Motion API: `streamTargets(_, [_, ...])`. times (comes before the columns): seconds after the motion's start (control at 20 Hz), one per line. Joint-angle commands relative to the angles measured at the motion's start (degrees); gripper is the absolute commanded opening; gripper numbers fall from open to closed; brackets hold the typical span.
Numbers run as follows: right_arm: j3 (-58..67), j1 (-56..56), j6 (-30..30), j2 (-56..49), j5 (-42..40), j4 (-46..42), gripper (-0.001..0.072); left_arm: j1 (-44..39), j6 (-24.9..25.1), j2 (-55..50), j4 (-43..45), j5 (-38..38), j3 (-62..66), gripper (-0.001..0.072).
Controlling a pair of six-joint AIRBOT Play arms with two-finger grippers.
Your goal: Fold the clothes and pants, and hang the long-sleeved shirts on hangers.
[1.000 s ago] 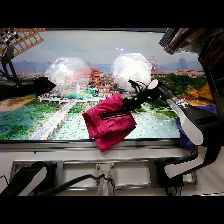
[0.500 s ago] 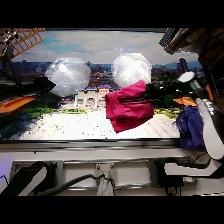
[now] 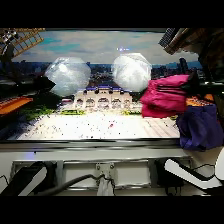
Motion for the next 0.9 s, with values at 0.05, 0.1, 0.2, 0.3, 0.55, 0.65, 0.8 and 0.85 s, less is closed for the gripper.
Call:
streamTargets(0.05, [3.74,-11.52,10.62,5.27,0.39,-0.55,0.0032,-0.04,0.28,-0.04,-0.02,1.62,0.00,0.0177])
streamTargets(0.1, [3.93,-13.88,13.73,6.49,0.37,-0.42,0.0032,-0.04,0.48,-0.04,-0.02,1.75,0.00,0.0177])
streamTargets(0.2, [3.93,-17.49,17.88,8.74,0.35,-0.59,0.0031,-0.04,0.94,-0.04,-0.07,1.95,0.00,0.0177])
streamTargets(0.3, [3.93,-20.44,21.59,10.54,0.33,-2.10,0.0030,-0.04,1.77,-0.04,-0.02,2.14,0.00,0.0177])
streamTargets(0.55, [3.61,-25.83,22.08,14.01,4.24,-11.78,0.0029,-0.04,2.47,-0.04,-0.04,2.32,0.00,0.0177])
streamTargets(0.65, [2.12,-28.50,21.51,15.43,6.19,-15.02,0.0029,-0.04,2.84,-0.04,-0.04,2.27,0.00,0.0177])
streamTargets(0.8, [-1.42,-32.57,16.55,17.00,8.61,-17.99,0.0029,-0.04,2.84,-0.04,-0.04,2.08,0.00,0.0177])
streamTargets(0.85, [-2.69,-33.59,15.19,17.00,9.64,-18.58,0.0030,-0.04,2.84,-0.04,-0.04,1.97,0.00,0.0177])
